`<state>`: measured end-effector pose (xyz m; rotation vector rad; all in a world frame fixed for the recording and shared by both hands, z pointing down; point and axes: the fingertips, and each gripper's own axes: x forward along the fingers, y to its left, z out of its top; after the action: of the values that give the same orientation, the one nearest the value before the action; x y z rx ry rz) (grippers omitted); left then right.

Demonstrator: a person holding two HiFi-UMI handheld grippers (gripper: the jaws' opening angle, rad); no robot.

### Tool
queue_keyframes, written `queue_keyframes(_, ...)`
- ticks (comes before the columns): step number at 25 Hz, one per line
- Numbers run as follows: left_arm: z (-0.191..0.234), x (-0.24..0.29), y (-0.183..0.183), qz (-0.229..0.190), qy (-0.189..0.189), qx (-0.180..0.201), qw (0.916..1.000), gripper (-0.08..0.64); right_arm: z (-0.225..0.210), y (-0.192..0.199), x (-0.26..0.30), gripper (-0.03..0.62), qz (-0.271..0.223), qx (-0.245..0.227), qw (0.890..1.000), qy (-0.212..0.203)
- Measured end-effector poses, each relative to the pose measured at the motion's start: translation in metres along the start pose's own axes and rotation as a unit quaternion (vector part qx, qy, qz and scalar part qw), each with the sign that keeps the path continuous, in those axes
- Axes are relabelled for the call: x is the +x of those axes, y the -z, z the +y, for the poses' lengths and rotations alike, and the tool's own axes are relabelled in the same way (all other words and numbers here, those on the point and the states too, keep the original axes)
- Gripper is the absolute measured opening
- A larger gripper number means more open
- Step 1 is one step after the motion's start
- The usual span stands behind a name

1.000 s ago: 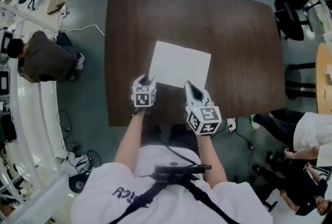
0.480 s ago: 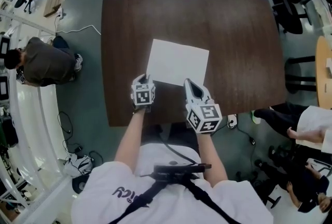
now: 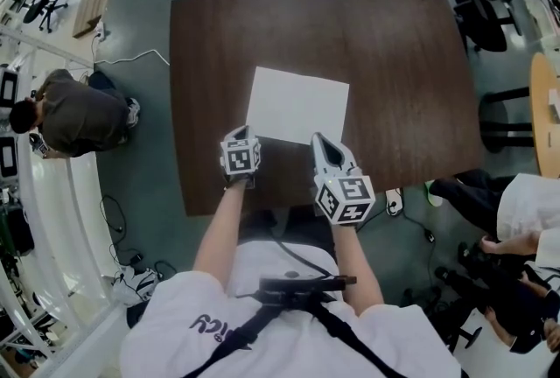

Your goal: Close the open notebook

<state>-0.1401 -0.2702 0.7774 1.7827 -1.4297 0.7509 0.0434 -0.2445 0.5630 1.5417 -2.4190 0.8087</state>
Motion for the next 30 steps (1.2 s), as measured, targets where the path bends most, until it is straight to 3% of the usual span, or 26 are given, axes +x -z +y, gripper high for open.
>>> queue_keyframes(6, -0.004, -0.012, -0.009, -0.013, 0.009, -0.008, 0.9998, 0.009, -0.002, -0.004, -0.009, 0.002, -0.012, 0.005, 1.0, 0.009)
queue_keyframes(10, -0.021, -0.04, -0.032, -0.05, 0.026, 0.005, 0.9984, 0.01, -0.005, -0.007, -0.015, 0.002, -0.021, 0.011, 1.0, 0.016)
queue_keyframes(18, -0.114, -0.094, -0.071, -0.112, 0.126, 0.071, 0.9831, 0.011, -0.017, -0.033, -0.044, 0.002, -0.066, 0.018, 0.997, 0.043)
queue_keyframes(24, -0.196, -0.088, -0.065, -0.1, 0.197, 0.132, 0.9663, 0.011, -0.039, -0.044, -0.074, 0.002, -0.093, 0.027, 0.992, 0.077)
queue_keyframes(30, -0.244, -0.046, -0.024, -0.034, 0.222, 0.176, 0.9585, 0.011, -0.065, -0.029, -0.095, 0.002, -0.092, 0.043, 0.989, 0.111)
